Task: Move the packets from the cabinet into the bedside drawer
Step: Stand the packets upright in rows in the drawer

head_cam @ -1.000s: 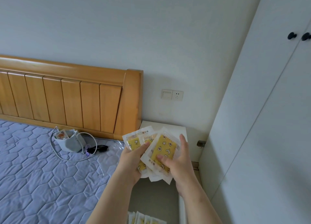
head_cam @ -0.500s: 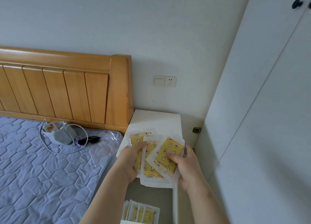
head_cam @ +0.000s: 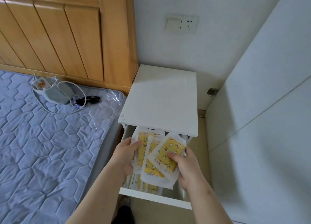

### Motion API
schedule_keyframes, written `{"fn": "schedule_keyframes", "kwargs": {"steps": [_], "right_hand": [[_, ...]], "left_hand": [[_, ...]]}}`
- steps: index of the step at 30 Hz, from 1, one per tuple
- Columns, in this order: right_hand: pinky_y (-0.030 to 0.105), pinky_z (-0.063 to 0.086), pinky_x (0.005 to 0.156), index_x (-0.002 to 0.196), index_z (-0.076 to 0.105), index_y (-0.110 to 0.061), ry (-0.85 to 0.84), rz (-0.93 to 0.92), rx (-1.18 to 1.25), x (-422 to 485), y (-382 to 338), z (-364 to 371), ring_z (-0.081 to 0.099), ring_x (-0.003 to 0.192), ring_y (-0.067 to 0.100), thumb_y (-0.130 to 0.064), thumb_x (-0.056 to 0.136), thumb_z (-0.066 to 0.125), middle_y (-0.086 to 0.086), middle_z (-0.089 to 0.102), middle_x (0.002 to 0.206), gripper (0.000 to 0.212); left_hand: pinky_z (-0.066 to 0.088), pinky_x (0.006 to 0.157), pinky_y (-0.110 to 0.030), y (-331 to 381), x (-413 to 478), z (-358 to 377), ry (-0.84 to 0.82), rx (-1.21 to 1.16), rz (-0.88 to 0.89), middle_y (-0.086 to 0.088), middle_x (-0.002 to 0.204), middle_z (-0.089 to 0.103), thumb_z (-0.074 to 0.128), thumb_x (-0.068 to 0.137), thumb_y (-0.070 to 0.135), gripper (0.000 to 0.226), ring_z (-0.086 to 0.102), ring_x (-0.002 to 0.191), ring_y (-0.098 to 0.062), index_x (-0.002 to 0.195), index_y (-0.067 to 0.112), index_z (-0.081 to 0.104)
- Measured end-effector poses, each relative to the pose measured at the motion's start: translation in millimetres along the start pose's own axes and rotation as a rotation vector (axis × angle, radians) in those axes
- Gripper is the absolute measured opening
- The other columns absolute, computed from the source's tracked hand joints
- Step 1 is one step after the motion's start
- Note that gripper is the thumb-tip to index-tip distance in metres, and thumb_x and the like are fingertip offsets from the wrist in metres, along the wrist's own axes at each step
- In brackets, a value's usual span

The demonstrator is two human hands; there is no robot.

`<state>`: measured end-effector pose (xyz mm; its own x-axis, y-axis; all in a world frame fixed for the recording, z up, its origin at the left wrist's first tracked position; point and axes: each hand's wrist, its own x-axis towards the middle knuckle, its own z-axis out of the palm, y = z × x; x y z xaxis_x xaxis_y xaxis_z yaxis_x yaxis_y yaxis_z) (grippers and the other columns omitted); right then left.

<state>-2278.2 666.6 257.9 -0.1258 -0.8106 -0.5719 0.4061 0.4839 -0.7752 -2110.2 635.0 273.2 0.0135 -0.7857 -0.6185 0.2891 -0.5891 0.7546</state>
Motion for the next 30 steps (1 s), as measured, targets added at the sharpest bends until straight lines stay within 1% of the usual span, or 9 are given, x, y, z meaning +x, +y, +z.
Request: {"fn": "schedule_keyframes", "kwargs": {"steps": [6,11,18,20,22,24,26,28,30], "right_hand": [[0.053,0.055,0.082,0.114,0.056,-0.014,0.090,0.068,-0.063,69,27,20,0.068,0.094,0.029,0.002,0.083,0.064,0.010,0.069,0.105,0.036],[0.046,0.056,0.079,0.109,0.058,-0.015,0.149,0.118,-0.116,134,54,36,0.068,0.092,0.024,0.002,0.084,0.063,0.005,0.070,0.101,0.031],[0.036,0.055,0.067,0.104,0.064,-0.011,0.216,0.325,-0.239,209,115,4,0.068,0.090,0.024,0.003,0.083,0.064,0.006,0.071,0.099,0.025],[0.036,0.054,0.066,0.097,0.063,-0.013,0.216,0.393,-0.280,232,139,-12,0.067,0.088,0.025,0.006,0.084,0.062,0.007,0.070,0.097,0.022],[0.041,0.055,0.073,0.090,0.060,-0.015,0.224,0.484,-0.315,245,168,-27,0.066,0.090,0.027,0.006,0.084,0.061,0.008,0.068,0.097,0.022],[0.047,0.054,0.082,0.085,0.059,-0.018,0.232,0.566,-0.376,255,197,-42,0.065,0.093,0.030,0.006,0.085,0.059,0.008,0.067,0.094,0.024],[0.048,0.054,0.084,0.082,0.061,-0.018,0.266,0.630,-0.440,263,221,-55,0.064,0.093,0.031,0.005,0.086,0.056,0.007,0.067,0.091,0.024],[0.046,0.056,0.079,0.093,0.064,-0.014,0.287,0.665,-0.503,270,241,-67,0.064,0.093,0.031,0.003,0.086,0.055,0.010,0.068,0.098,0.020],[0.032,0.055,0.064,0.104,0.063,-0.009,0.289,0.668,-0.562,277,256,-75,0.063,0.089,0.027,0.003,0.086,0.053,0.012,0.067,0.103,0.024]], "left_hand": [[0.057,0.072,-0.051,-14,72,-16,0.065,0.093,-0.095,-0.010,0.090,0.073,0.056,0.094,0.014,0.008,0.070,0.083,-0.030,0.098,0.013,0.063],[0.056,0.081,-0.052,-23,149,-38,0.075,0.242,-0.143,-0.005,0.094,0.073,0.059,0.092,0.023,0.008,0.071,0.087,-0.026,0.099,0.019,0.062],[0.055,0.075,-0.035,-89,228,-51,0.055,0.586,-0.161,0.003,0.089,0.068,0.061,0.090,0.023,0.004,0.065,0.083,-0.016,0.087,0.023,0.060],[0.053,0.073,-0.033,-118,250,-55,0.041,0.705,-0.185,0.005,0.087,0.065,0.062,0.090,0.024,0.006,0.063,0.082,-0.015,0.093,0.020,0.060],[0.053,0.071,-0.033,-149,266,-57,0.022,0.811,-0.258,0.004,0.091,0.065,0.062,0.089,0.028,0.019,0.062,0.083,-0.017,0.104,0.018,0.058],[0.048,0.065,-0.028,-178,276,-58,-0.013,0.892,-0.321,0.003,0.100,0.063,0.063,0.088,0.031,0.032,0.060,0.083,-0.014,0.116,0.017,0.054],[0.044,0.069,-0.027,-203,283,-57,-0.046,0.920,-0.355,0.003,0.111,0.061,0.062,0.089,0.030,0.037,0.056,0.087,-0.013,0.122,0.018,0.051],[0.042,0.075,-0.027,-221,288,-56,-0.078,0.970,-0.376,0.004,0.124,0.056,0.061,0.090,0.030,0.041,0.053,0.096,-0.014,0.127,0.021,0.047],[0.042,0.076,-0.027,-235,295,-54,-0.119,1.053,-0.380,0.004,0.133,0.052,0.060,0.091,0.029,0.047,0.053,0.102,-0.016,0.134,0.025,0.041]]}}
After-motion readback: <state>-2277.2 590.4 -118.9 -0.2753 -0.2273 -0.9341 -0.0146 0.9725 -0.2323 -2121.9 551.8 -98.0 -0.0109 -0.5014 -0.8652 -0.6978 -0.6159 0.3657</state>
